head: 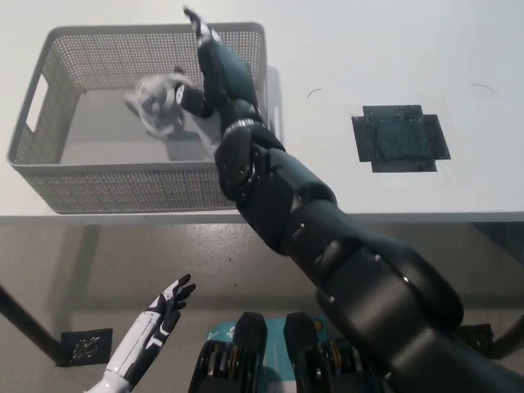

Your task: Use the right hand to pick up a power strip and put it into a container on the left side

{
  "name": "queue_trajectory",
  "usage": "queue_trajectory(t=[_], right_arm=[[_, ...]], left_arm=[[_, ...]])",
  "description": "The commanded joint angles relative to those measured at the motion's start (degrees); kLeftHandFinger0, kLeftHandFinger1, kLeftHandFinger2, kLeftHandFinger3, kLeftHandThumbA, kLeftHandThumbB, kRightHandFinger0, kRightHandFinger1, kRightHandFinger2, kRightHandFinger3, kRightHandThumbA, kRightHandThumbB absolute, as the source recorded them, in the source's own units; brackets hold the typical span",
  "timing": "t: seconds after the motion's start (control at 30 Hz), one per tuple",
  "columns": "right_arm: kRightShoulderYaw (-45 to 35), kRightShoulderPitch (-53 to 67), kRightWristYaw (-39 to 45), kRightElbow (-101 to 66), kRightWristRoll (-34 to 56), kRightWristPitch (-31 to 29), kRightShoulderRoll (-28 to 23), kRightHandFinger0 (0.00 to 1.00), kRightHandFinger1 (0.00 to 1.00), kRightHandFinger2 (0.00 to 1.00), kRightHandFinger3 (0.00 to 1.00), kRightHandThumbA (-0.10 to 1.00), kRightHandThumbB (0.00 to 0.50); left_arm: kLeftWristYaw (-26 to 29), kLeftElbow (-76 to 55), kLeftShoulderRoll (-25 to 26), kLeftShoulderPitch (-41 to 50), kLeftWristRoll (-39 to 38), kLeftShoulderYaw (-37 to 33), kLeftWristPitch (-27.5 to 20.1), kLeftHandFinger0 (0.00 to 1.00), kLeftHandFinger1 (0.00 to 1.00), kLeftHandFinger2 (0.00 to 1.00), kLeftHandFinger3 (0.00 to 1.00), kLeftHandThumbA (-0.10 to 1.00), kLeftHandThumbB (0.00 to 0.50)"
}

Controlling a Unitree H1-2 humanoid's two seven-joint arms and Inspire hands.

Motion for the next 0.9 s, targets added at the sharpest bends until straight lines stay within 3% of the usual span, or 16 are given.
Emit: queue_trajectory(t=[0.0,0.13,0.2,0.33,0.4,0.43,0.5,0.57,0.67,0.83,0.87], right_arm=[[8.93,-9.63,33.29,-2.00,-7.57,14.10,-3.67,1.00,1.00,1.00,1.00,0.53,0.449],[8.78,-13.37,39.23,-2.25,-6.16,14.92,-4.54,1.00,1.00,1.00,1.00,0.49,0.467],[9.69,-15.38,41.60,-2.39,-6.73,14.36,-5.33,1.00,1.00,1.00,1.00,0.56,0.499],[12.49,-22.07,51.28,-2.61,-8.29,13.55,-7.26,1.00,1.00,1.00,1.00,0.62,0.500],[13.54,-25.93,58.24,-2.61,-8.82,13.82,-8.36,1.00,1.00,1.00,1.00,0.50,0.459],[13.58,-27.46,60.63,-2.70,-8.67,13.71,-8.92,1.00,1.00,1.00,1.00,0.42,0.474],[13.97,-29.87,63.73,-2.87,-8.83,13.26,-9.92,1.00,1.00,1.00,1.00,0.41,0.497],[14.07,-33.26,70.12,-3.03,-8.38,12.98,-11.48,1.00,1.00,1.00,1.00,0.41,0.481],[14.16,-35.72,78.43,-3.25,-7.70,12.83,-13.31,1.00,1.00,1.00,1.00,0.52,0.500],[15.32,-36.25,89.74,-2.82,-8.04,14.11,-15.07,1.00,1.00,1.00,1.00,0.64,0.500],[13.99,-36.35,90.81,-2.92,-6.51,16.27,-15.79,1.00,1.00,1.00,1.00,0.71,0.500]], left_arm=[[-1.74,-2.02,1.35,-2.79,0.38,-0.69,-1.22,1.00,1.00,0.97,1.00,1.00,0.179],[-2.24,-1.55,1.43,-3.40,-0.51,-0.62,-0.86,1.00,1.00,0.97,1.00,1.00,0.195],[-2.37,-1.62,1.46,-4.00,-0.20,-0.77,-0.53,1.00,1.00,0.96,1.00,1.00,0.200],[-3.11,-1.74,1.67,-5.26,-0.94,-0.65,0.77,1.00,1.00,0.97,1.00,1.00,0.237],[-3.14,-1.37,1.70,-5.85,-0.78,-0.65,0.35,1.00,1.00,0.96,1.00,1.00,0.239],[-3.16,-1.36,1.82,-6.16,-0.51,-0.71,0.34,1.00,1.00,0.96,1.00,1.00,0.235],[-3.17,-1.21,1.87,-7.04,-0.14,-0.82,0.29,1.00,1.00,0.95,1.00,1.00,0.234],[-3.44,-1.24,1.92,-7.90,-0.27,-0.88,0.86,1.00,1.00,0.93,1.00,1.00,0.228],[-3.23,-0.57,1.75,-8.98,0.53,-1.18,0.28,1.00,0.98,0.92,1.00,1.00,0.204],[-3.19,-1.35,1.82,-8.70,1.30,-1.46,1.04,1.00,0.98,0.92,1.00,1.00,0.214],[-3.19,-1.26,1.78,-8.77,1.32,-1.49,0.93,1.00,0.98,0.91,1.00,1.00,0.215]])
